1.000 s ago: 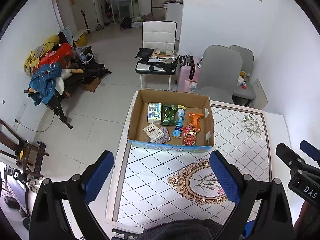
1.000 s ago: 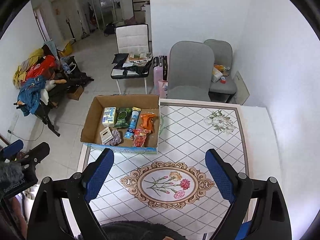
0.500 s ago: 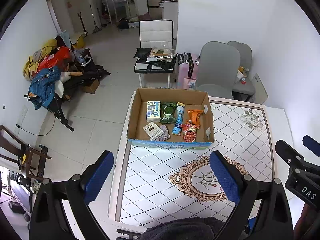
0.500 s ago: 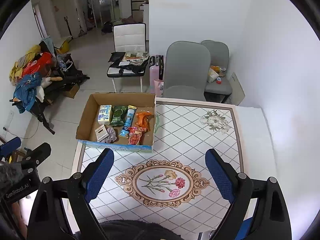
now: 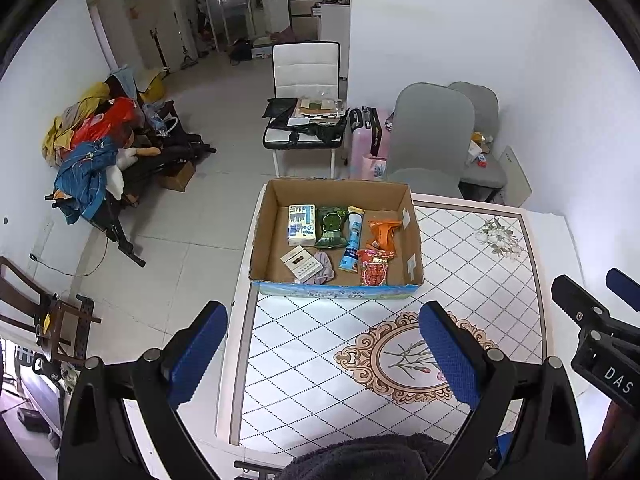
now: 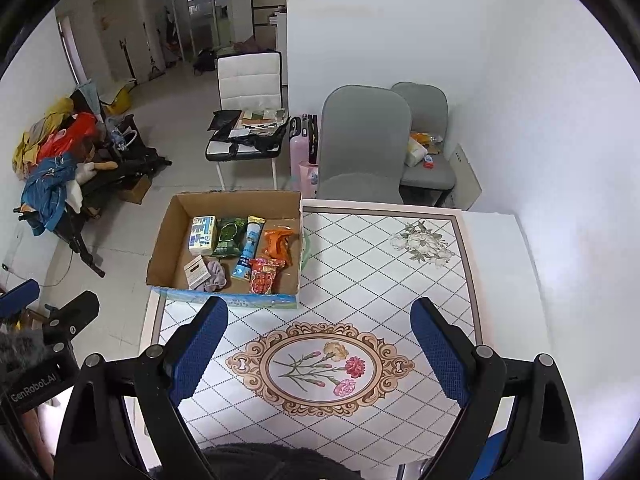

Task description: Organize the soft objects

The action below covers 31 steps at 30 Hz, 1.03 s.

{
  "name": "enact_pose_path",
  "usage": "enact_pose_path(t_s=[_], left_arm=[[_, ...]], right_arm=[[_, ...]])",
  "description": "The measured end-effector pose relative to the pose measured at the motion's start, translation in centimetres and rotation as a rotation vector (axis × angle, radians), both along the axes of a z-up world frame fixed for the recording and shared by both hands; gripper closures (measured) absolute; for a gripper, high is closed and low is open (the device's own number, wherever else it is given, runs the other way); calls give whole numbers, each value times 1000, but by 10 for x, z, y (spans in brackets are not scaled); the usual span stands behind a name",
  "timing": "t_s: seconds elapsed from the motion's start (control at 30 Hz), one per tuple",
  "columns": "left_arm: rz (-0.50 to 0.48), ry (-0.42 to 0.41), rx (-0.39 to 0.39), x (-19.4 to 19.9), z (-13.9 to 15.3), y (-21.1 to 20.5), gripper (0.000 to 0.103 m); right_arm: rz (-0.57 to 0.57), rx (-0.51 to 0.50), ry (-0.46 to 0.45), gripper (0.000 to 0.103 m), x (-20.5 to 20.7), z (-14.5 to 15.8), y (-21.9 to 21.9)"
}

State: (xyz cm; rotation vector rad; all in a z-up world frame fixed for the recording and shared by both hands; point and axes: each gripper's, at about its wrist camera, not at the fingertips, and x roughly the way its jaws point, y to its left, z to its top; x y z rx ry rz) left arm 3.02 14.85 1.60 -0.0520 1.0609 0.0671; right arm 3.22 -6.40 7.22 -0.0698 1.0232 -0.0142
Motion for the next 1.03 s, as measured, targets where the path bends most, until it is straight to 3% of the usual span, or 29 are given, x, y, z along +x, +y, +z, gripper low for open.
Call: enact_pose_path(t_s=[1.03], left_arm=[[-12,6,5,6,0,-3,5]], right_arm=[[-21,21,2,8,3,1,-5]])
